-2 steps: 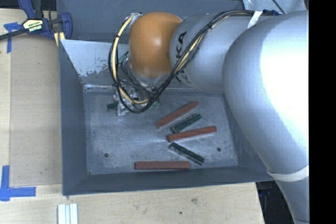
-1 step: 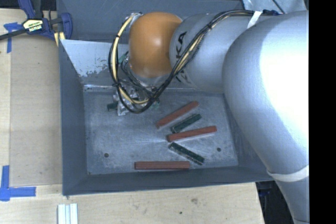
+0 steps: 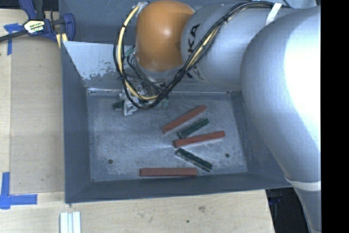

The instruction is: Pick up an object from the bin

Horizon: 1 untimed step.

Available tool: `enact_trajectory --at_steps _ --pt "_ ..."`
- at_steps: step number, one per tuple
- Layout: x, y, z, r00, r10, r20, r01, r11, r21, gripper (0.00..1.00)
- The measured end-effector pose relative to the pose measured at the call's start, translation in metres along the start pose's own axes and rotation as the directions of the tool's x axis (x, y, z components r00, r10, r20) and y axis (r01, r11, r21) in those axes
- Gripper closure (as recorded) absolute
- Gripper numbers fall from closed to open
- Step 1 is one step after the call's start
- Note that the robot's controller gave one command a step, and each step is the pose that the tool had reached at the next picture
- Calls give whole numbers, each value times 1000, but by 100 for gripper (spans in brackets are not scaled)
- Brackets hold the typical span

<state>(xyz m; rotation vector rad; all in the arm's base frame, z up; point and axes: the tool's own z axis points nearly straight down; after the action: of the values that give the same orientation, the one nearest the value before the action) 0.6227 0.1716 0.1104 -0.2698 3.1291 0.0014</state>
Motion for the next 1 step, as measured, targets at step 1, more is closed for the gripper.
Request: enact_trajectory --at_steps 1 --pt "8 4 -41 999 -37 3 37 999 1 100"
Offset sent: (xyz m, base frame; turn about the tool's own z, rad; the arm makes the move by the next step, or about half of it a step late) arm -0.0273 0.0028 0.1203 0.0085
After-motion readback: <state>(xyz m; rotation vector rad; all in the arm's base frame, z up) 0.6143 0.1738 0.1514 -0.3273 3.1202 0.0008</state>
